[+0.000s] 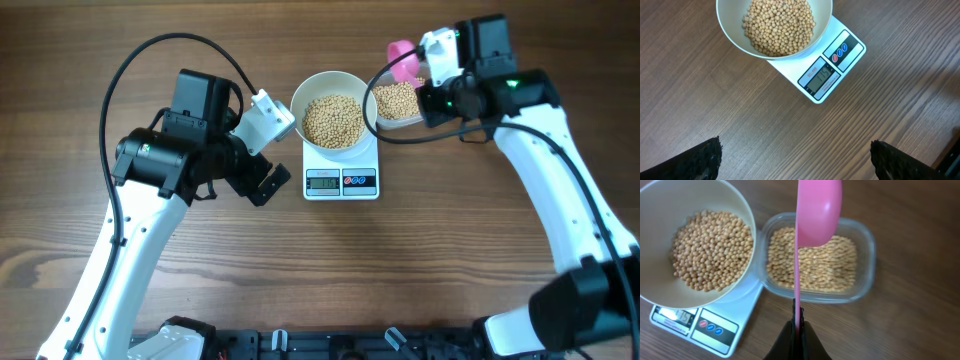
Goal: Scoop item into bowl and weigh 150g on scale
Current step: 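Move the empty scoop back right to the soybean tub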
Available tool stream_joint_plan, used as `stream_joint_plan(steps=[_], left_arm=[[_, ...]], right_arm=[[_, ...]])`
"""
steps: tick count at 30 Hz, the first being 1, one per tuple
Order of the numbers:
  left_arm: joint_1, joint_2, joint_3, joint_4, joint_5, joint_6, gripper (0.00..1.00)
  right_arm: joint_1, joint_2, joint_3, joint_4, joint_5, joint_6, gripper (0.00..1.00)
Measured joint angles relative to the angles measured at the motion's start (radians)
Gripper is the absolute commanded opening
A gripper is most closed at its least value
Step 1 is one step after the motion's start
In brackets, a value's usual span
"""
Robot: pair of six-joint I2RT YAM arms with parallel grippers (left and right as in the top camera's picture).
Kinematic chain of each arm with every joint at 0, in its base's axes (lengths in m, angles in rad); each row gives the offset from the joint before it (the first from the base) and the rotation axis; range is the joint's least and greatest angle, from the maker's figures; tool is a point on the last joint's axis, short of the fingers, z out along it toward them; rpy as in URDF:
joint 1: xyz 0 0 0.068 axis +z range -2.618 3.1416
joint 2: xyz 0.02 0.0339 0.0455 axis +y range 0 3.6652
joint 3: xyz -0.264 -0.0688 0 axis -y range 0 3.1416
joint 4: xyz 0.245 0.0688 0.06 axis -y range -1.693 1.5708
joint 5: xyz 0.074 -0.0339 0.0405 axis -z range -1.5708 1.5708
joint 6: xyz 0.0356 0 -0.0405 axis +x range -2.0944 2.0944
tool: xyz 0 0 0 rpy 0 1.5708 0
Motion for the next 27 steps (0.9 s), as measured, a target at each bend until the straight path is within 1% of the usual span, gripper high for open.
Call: stream_joint_plan(steps=[4,13,20,27], left_arm=[[0.0,0.0,0.0,0.0,0.0,0.0,1.0],[0.0,0.0,0.0,0.0,0.0,0.0,1.0],[0.0,0.0,0.0,0.0,0.0,0.0,1.0],[0.0,0.0,0.0,0.0,0.0,0.0,1.0]], right_arm=[[0.001,0.06,0.0,0.005,-0.025,0.005,0.04],[-0.006,0.068,0.0,-0.021,0.002,0.019,0.04],[-0.041,0.127,0.0,-0.02,0.017,0.068,0.04],[-0.082,0.167,0.0,-0.013,0.018,0.087,0.04]])
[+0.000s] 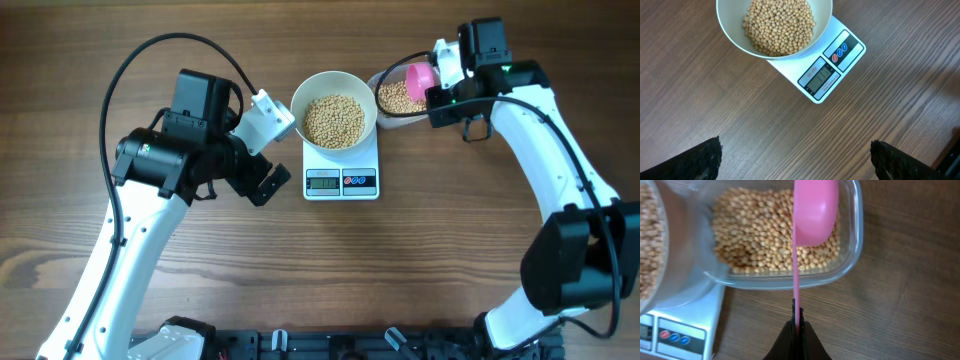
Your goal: Scoop item into bowl and weigh 150g on scale
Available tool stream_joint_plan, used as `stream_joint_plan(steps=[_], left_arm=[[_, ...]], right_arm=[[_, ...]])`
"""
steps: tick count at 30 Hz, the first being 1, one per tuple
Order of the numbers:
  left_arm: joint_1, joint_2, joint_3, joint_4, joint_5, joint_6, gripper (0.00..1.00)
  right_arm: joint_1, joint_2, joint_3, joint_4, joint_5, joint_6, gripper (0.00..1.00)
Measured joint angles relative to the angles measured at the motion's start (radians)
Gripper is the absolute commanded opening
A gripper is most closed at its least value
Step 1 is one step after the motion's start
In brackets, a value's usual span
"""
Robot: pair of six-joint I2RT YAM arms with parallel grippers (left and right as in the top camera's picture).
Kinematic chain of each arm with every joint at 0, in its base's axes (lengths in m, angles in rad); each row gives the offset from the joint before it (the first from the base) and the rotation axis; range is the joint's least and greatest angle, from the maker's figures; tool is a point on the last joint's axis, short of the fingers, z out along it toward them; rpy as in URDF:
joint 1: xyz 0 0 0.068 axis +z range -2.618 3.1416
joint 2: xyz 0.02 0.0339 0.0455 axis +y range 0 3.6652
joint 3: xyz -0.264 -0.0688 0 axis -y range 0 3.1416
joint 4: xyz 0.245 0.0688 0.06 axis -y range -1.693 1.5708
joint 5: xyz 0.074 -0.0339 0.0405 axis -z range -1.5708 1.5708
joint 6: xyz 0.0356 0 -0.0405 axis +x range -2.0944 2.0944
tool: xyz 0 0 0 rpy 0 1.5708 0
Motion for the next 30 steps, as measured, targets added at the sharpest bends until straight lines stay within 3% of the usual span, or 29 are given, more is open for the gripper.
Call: stream_joint_plan(steps=[20,30], left_arm=[[0.0,0.0,0.0,0.0,0.0,0.0,1.0],[0.0,0.0,0.0,0.0,0.0,0.0,1.0]], right_arm=[[-0.008,0.038,0.0,-0.065,0.28,0.066,0.04],[-0.013,0.038,0.0,-0.066,0.146,0.002,0.04]])
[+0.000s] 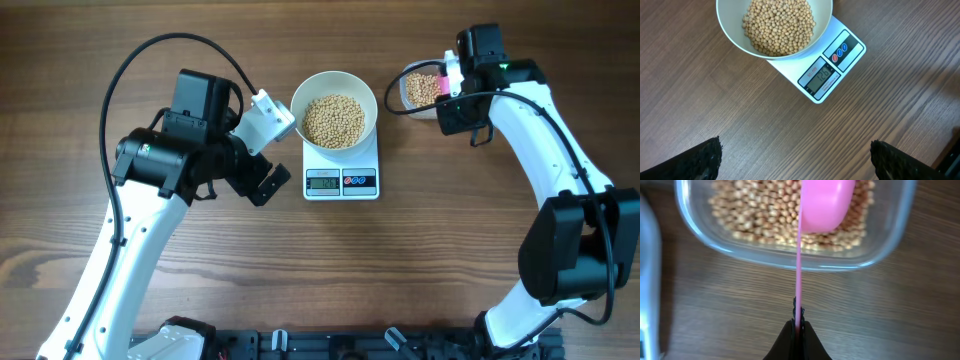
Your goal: Scoop item into bowl and weigh 150g on scale
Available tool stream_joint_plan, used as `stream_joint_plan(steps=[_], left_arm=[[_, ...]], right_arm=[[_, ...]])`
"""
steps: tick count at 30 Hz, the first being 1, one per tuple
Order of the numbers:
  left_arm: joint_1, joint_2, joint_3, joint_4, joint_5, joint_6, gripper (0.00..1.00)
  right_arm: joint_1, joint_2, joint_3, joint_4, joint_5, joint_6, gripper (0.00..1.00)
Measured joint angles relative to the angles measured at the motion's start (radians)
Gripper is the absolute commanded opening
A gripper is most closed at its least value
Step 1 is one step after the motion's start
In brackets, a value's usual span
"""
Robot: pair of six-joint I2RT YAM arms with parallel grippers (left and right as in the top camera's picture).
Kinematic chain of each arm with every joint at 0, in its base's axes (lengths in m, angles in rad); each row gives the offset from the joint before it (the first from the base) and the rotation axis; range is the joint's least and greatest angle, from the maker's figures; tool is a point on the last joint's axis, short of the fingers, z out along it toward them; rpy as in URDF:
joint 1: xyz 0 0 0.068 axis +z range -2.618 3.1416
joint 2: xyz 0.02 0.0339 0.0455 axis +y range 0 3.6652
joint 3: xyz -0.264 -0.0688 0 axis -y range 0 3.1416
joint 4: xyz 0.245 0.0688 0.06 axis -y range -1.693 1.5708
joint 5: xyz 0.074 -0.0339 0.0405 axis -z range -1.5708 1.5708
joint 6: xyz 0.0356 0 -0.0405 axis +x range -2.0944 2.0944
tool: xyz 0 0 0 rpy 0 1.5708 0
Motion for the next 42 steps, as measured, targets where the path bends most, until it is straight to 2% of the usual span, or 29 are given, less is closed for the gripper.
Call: stream_joint_plan(steps=[11,22,30,42], left_arm=[[0.0,0.0,0.0,0.0,0.0,0.0,1.0],[0.0,0.0,0.0,0.0,0.0,0.0,1.0],[0.0,0.0,0.0,0.0,0.0,0.0,1.0],[0.0,0.0,0.0,0.0,0.0,0.0,1.0]], right_arm=[[-0.002,0.0,0.0,-0.002,-0.122,-0.007,0.04],[-0.066,0.0,0.0,0.015,-0.344,0.149,0.04],[-0.138,0.0,0.0,0.012,-0.493,0.21,0.04],[-0.212,0.0,0.0,-0.042,-0.576,0.245,0.04]])
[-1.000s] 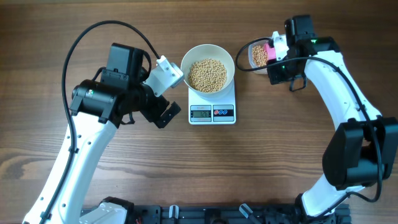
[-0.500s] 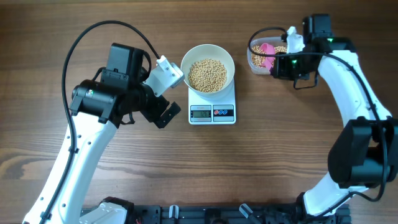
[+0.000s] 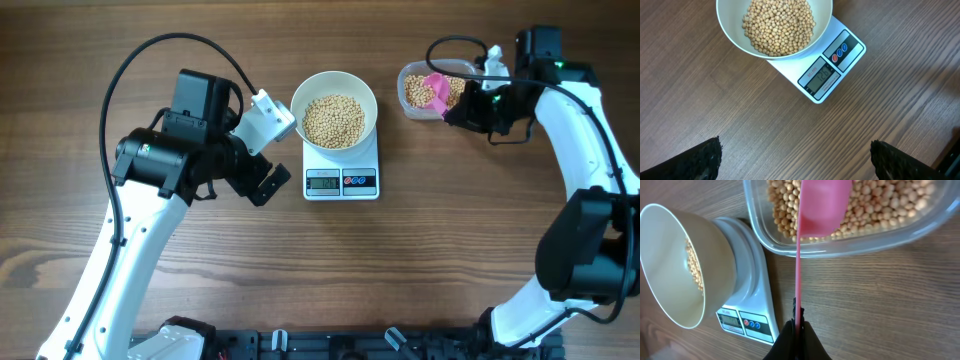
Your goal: Scoop item into bowl and weigh 150g on scale
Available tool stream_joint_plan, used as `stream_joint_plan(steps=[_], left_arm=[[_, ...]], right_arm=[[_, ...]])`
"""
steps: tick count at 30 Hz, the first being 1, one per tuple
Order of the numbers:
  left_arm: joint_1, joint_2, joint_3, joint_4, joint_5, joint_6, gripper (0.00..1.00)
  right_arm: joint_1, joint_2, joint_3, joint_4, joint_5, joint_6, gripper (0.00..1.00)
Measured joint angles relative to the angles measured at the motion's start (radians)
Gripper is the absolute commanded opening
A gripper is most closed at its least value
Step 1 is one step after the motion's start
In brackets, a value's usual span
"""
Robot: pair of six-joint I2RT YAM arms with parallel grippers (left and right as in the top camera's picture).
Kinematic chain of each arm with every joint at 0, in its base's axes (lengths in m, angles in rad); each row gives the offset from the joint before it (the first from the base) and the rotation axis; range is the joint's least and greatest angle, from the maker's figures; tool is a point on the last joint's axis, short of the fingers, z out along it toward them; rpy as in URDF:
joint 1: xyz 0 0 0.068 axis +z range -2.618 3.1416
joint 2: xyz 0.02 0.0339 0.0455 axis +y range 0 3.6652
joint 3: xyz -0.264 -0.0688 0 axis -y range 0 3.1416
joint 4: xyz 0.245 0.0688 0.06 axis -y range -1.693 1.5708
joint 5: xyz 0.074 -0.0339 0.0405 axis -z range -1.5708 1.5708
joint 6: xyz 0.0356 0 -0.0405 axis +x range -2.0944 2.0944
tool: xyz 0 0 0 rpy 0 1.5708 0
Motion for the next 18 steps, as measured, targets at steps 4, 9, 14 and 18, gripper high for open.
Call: stream_joint_plan(steps=[4,9,14,18], left_arm=[[0.0,0.0,0.0,0.0,0.0,0.0,1.0],[0.0,0.0,0.0,0.0,0.0,0.0,1.0],[0.0,0.0,0.0,0.0,0.0,0.0,1.0],[0.0,0.0,0.0,0.0,0.0,0.0,1.0]], right_arm=[[-0.028,0.0,0.0,-0.006,-0.042,0.0,0.04],[-0.076,0.0,0.0,-0.006,-0.114,0.0,0.04],[-0.13,0.0,0.0,-0.006,-0.231,-0.013,0.04],[-0.159,0.0,0.0,-0.006,-0.332,-0.027,0.04]])
